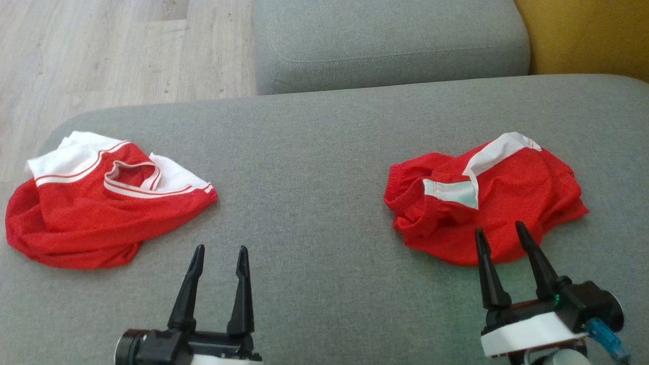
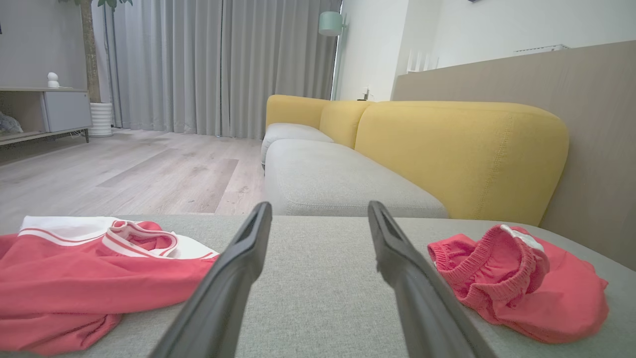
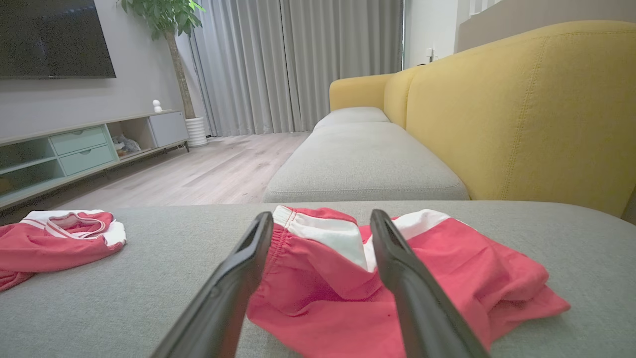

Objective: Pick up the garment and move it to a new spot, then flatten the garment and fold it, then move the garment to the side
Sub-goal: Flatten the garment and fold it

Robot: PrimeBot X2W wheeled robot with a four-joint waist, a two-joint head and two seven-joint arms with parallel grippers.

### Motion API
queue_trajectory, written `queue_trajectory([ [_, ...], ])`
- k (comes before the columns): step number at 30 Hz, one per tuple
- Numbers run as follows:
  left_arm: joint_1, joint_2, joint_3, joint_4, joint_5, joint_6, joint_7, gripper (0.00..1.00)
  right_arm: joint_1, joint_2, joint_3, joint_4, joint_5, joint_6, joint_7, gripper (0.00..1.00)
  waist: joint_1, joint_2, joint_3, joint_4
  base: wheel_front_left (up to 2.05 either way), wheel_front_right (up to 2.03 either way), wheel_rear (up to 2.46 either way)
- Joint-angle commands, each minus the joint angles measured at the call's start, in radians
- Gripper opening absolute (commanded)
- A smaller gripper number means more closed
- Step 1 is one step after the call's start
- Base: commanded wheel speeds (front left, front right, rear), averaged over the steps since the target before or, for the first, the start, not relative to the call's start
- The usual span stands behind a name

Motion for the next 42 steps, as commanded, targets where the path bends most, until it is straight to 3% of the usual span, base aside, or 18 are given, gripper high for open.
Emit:
queue_trajectory([
  [1,-0.031,-0.006,0.030,-0.024,0.002,0.015,-0.005,1.00,-0.025,-0.016,0.023,-0.039,0.007,0.008,-0.006,1.00,0.0000,0.0000,-0.001,0.000,0.00,0.00,0.00],
  [10,-0.033,-0.006,0.019,-0.014,-0.025,0.029,-0.005,1.00,-0.023,-0.018,0.027,-0.045,0.002,0.008,-0.006,1.00,0.0000,0.0000,-0.003,-0.003,0.00,0.00,0.00],
  [17,-0.071,-0.006,-0.040,0.042,-0.128,-0.020,-0.005,1.00,-0.029,-0.031,0.037,-0.029,0.012,0.008,-0.006,1.00,0.0000,0.0000,0.006,-0.055,0.00,0.00,0.00],
  [23,-0.176,-0.006,-0.138,0.127,-0.276,-0.072,-0.005,1.00,-0.043,-0.027,0.047,-0.039,0.017,0.008,-0.006,1.00,0.0000,0.0000,0.032,-0.143,0.00,0.00,0.00],
  [28,-0.325,-0.006,-0.266,0.255,-0.484,-0.117,0.000,1.00,-0.069,-0.024,0.062,-0.046,0.012,0.008,-0.006,1.00,0.0000,0.0000,0.078,-0.225,0.00,0.00,0.00],
  [35,-0.559,-0.006,-0.376,0.364,-0.730,-0.121,0.099,1.00,-0.096,-0.017,0.058,-0.058,0.006,0.008,-0.006,1.00,0.0000,0.0000,0.139,-0.320,0.00,0.00,0.00],
  [42,-0.671,-0.006,-0.436,0.450,-0.782,-0.089,0.143,1.00,-0.104,-0.009,0.057,-0.062,0.008,0.008,-0.006,1.00,0.0000,0.0000,0.166,-0.382,0.00,0.00,0.00],
])
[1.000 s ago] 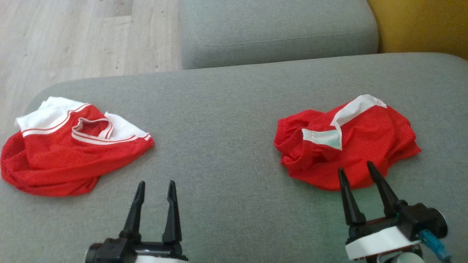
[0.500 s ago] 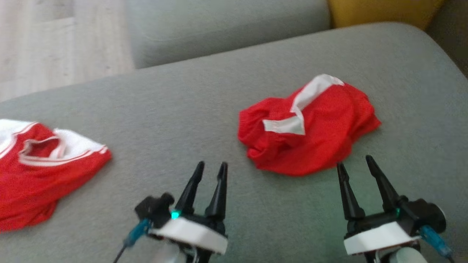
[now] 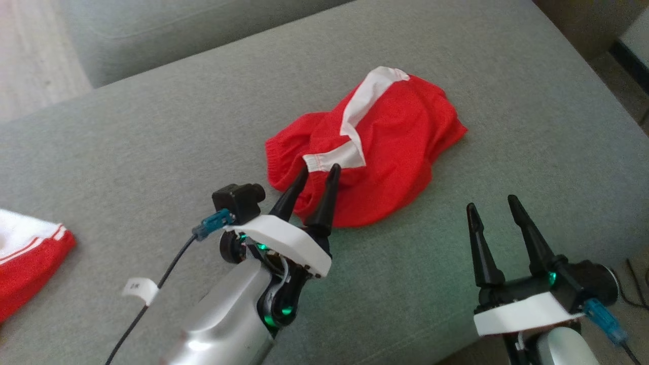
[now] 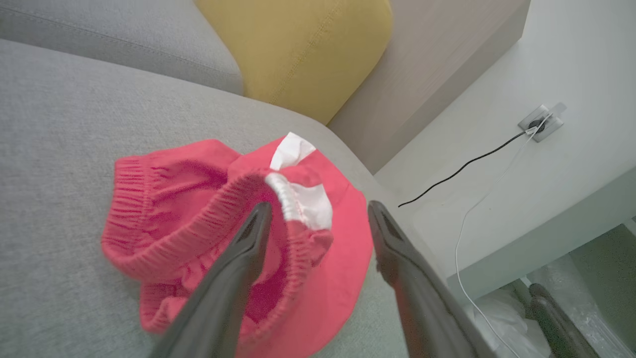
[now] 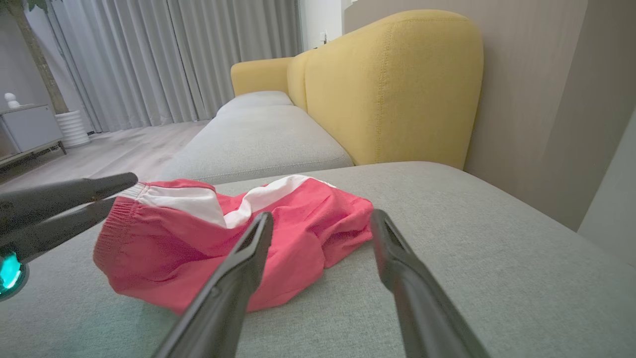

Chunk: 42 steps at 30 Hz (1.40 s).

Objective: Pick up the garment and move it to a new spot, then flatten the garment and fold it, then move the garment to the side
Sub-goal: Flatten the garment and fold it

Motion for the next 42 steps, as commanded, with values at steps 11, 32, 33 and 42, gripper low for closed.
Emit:
queue_trajectory([
  [11,-0.101,-0.001,-0.030,0.025,-0.054,-0.012,-0.086,0.00,-0.045,0.007,0.020,-0.038,-0.002,0.007,-0.006,1.00,-0.0002,0.0000,0.032,-0.032,0.00,0.00,0.00],
  [32,0.092,0.157,0.037,-0.156,-0.010,0.028,-0.145,0.00,-0.037,-0.001,-0.002,-0.037,-0.001,0.007,-0.006,1.00,-0.0002,0.0000,0.013,0.220,0.00,0.00,0.00],
  [33,0.106,0.182,0.045,-0.172,-0.006,0.032,-0.145,0.00,-0.040,-0.004,-0.004,-0.035,0.006,0.007,-0.006,1.00,-0.0002,0.0000,0.015,0.237,0.00,0.00,0.00],
  [42,0.134,0.368,0.124,-0.244,0.010,0.075,-0.129,0.00,-0.159,-0.141,0.118,0.105,0.262,0.007,-0.006,1.00,-0.0002,0.0000,0.050,0.353,0.00,0.00,0.00],
])
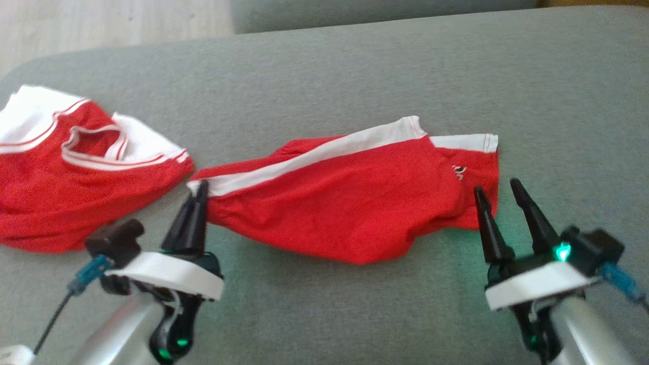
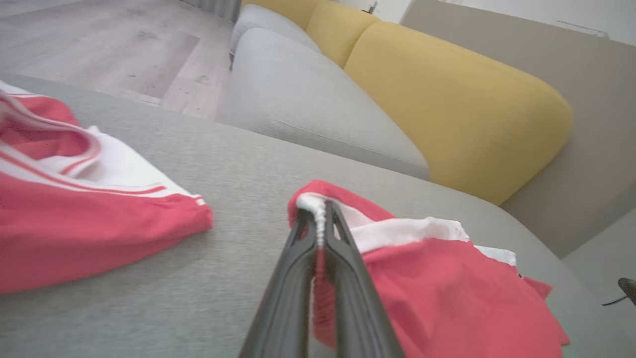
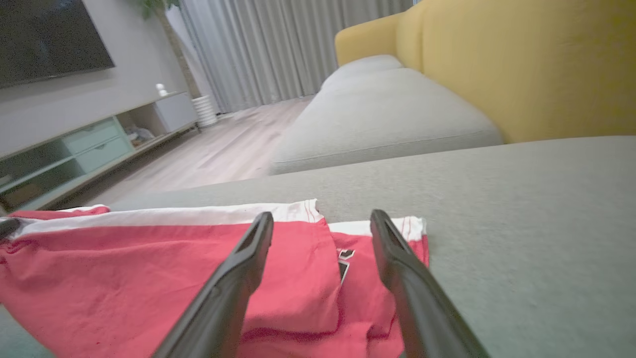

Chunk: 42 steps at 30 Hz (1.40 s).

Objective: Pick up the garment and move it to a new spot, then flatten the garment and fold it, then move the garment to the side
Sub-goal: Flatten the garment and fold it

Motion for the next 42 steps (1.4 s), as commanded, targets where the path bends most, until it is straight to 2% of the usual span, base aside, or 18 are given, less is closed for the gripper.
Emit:
queue_trajectory([
  [1,-0.043,0.049,0.058,-0.033,0.010,0.014,0.000,0.00,-0.089,-0.070,0.076,0.017,0.087,0.007,-0.006,1.00,0.0000,0.0000,0.028,0.044,0.00,0.00,0.00],
  [4,-0.063,0.084,0.070,-0.026,0.030,0.022,0.002,0.00,-0.199,-0.169,0.196,0.082,0.234,0.007,0.016,1.00,0.0000,0.0000,0.050,0.066,0.00,0.00,0.00],
  [8,-0.097,0.094,0.074,-0.019,0.038,0.011,0.004,0.00,-0.359,-0.289,0.366,0.119,0.415,0.007,0.135,1.00,0.0000,0.0000,0.081,0.092,0.00,0.00,0.00],
  [13,-0.136,0.074,0.063,0.001,0.049,-0.005,0.004,0.00,-0.524,-0.370,0.536,0.185,0.558,0.007,0.255,1.00,0.0000,0.0000,0.107,0.128,0.00,0.00,0.00],
  [14,-0.136,0.074,0.063,0.001,0.049,-0.005,0.004,0.00,-0.524,-0.370,0.536,0.185,0.558,0.007,0.255,1.00,0.0000,0.0000,0.107,0.128,0.00,0.00,0.00],
  [19,-0.165,0.046,0.047,0.023,0.060,-0.024,0.001,0.00,-0.653,-0.393,0.683,0.286,0.563,0.007,0.285,1.00,0.0000,0.0000,0.127,0.160,0.00,0.00,0.00],
  [27,-0.194,0.010,0.030,0.049,0.073,-0.045,-0.004,0.00,-0.779,-0.349,0.857,0.484,0.541,0.007,0.255,1.00,0.0000,0.0000,0.150,0.185,0.00,0.00,0.00],
  [37,-0.206,-0.003,0.023,0.067,0.077,-0.057,-0.007,0.00,-0.866,-0.318,1.025,0.578,0.573,0.007,0.164,1.00,0.0000,0.0000,0.168,0.187,0.00,0.00,0.00],
  [38,-0.208,-0.004,0.023,0.068,0.077,-0.058,-0.008,0.00,-0.872,-0.315,1.036,0.587,0.573,0.007,0.161,0.90,0.0000,0.0000,0.170,0.187,0.00,0.00,0.00],
  [40,-0.212,-0.004,0.023,0.071,0.077,-0.061,-0.008,0.00,-0.881,-0.310,1.052,0.598,0.578,0.007,0.154,0.53,0.0000,0.0000,0.175,0.188,0.00,0.00,0.00],
  [41,-0.214,-0.004,0.023,0.072,0.077,-0.062,-0.008,0.00,-0.885,-0.309,1.058,0.600,0.579,0.007,0.148,0.16,0.0000,0.0000,0.177,0.188,0.00,0.00,0.00],
  [42,-0.216,-0.005,0.023,0.072,0.077,-0.063,-0.008,0.00,-0.888,-0.308,1.063,0.600,0.580,0.007,0.141,0.00,0.0000,0.0000,0.179,0.189,0.00,0.00,0.00],
])
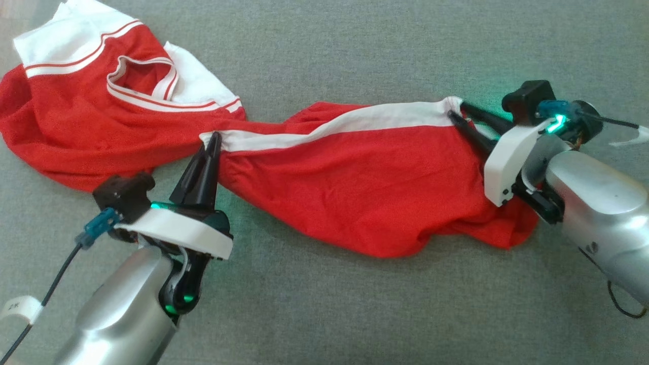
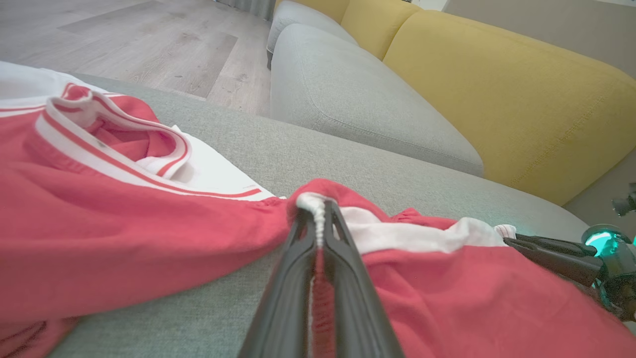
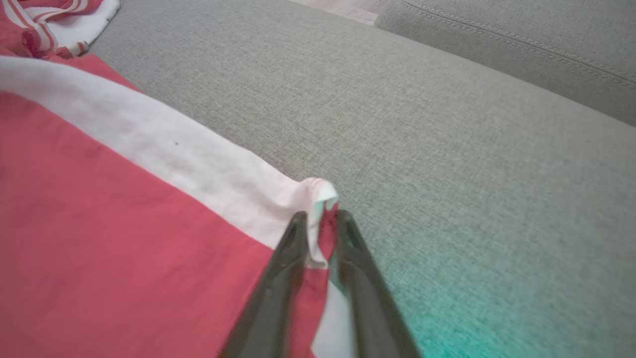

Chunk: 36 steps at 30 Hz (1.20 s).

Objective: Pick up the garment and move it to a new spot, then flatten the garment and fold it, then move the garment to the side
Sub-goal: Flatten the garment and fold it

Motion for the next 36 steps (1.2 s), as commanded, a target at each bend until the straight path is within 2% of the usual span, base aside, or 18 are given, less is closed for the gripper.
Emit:
queue_trajectory([
  [1,-0.051,0.021,0.033,-0.022,0.006,-0.004,-0.010,0.00,-0.002,-0.002,0.007,-0.001,0.009,0.007,-0.016,0.00,0.0000,0.0000,0.003,0.000,0.00,0.00,0.00],
  [9,-0.122,0.043,0.046,-0.052,0.038,-0.016,-0.012,0.00,-0.096,-0.023,0.012,0.029,0.010,0.007,-0.121,0.00,0.0000,0.0000,0.021,-0.044,0.00,0.00,0.00],
  [15,-0.396,0.044,0.023,-0.095,0.113,-0.043,0.080,0.00,-0.287,-0.124,-0.056,0.071,-0.032,0.007,-0.153,0.00,0.0000,0.0000,0.059,-0.153,0.00,0.00,0.00],
  [17,-0.445,0.038,0.015,-0.091,0.118,-0.052,0.104,0.00,-0.322,-0.139,-0.074,0.076,-0.046,0.007,-0.153,0.00,0.0000,0.0000,0.068,-0.175,0.00,0.00,0.00],
  [20,-0.604,0.022,-0.014,-0.049,0.147,-0.072,0.168,0.00,-0.421,-0.173,-0.156,0.076,-0.126,0.007,-0.154,0.00,0.0000,0.0000,0.087,-0.247,0.00,0.00,0.00],
  [23,-0.764,-0.019,-0.036,0.015,0.177,-0.084,0.181,0.00,-0.488,-0.205,-0.264,0.076,-0.208,0.007,-0.154,0.00,0.0000,0.0000,0.107,-0.312,0.00,0.00,0.00],
  [28,-0.969,-0.100,-0.081,0.142,0.241,-0.092,0.075,0.00,-0.550,-0.260,-0.493,0.024,-0.368,0.007,-0.154,0.00,0.0000,0.0000,0.127,-0.391,0.00,0.00,0.00],
  [31,-1.006,-0.122,-0.095,0.199,0.257,-0.093,0.014,0.00,-0.512,-0.272,-0.625,-0.042,-0.458,0.007,-0.155,0.00,0.0000,0.0000,0.125,-0.418,0.00,0.00,0.00],
  [36,-0.899,-0.083,-0.135,0.186,0.256,-0.094,-0.020,0.00,-0.303,-0.241,-0.751,-0.152,-0.534,0.007,-0.155,0.00,0.0000,0.0000,0.124,-0.426,0.00,0.00,0.00],
])
